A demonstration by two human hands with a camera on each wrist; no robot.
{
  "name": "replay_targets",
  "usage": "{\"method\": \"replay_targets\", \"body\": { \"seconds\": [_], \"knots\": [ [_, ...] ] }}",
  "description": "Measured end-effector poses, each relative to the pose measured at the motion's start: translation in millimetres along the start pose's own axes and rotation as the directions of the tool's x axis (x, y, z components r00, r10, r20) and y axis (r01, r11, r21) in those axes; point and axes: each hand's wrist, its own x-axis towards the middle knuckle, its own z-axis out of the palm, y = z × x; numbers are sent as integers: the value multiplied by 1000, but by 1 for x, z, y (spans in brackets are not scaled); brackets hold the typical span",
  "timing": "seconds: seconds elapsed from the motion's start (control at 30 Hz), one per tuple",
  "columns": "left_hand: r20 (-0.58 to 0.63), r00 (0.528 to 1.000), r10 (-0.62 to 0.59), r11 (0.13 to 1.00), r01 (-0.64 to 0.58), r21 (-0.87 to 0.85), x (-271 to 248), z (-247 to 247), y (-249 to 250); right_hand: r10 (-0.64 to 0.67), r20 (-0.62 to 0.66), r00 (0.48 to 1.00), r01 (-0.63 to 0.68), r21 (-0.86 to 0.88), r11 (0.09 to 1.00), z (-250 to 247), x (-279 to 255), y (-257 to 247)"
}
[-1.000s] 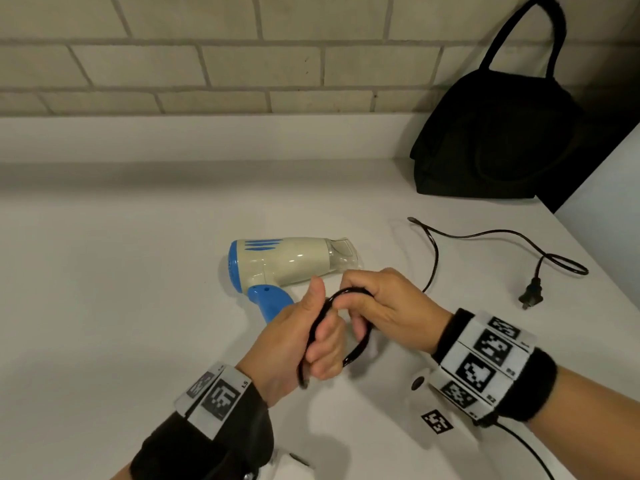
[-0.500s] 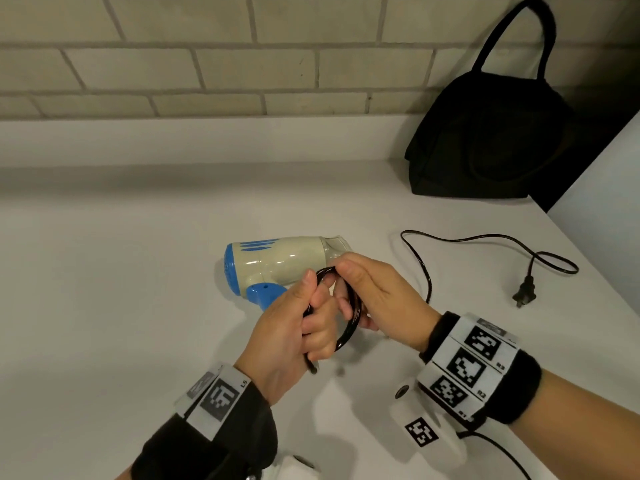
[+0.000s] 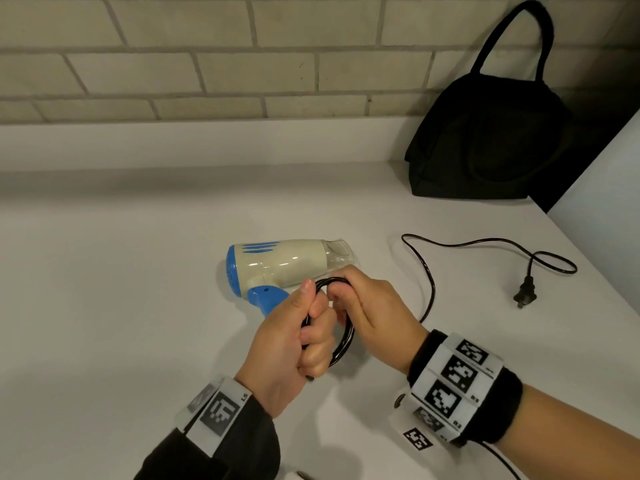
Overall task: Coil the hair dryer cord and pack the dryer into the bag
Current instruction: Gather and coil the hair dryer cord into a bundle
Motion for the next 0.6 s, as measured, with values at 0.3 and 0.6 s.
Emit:
{"method": "replay_targets", "body": {
  "seconds": [0.3,0.6],
  "knots": [
    [-38,999,12,995,-16,-103,3,1,6,166,185,969,-155,-74,985,-24,-4,9],
    [-248,915,317,939,-340,-52,7,-2,23,85,144,986,32,-659,751,-44,-20,18]
  ]
}}
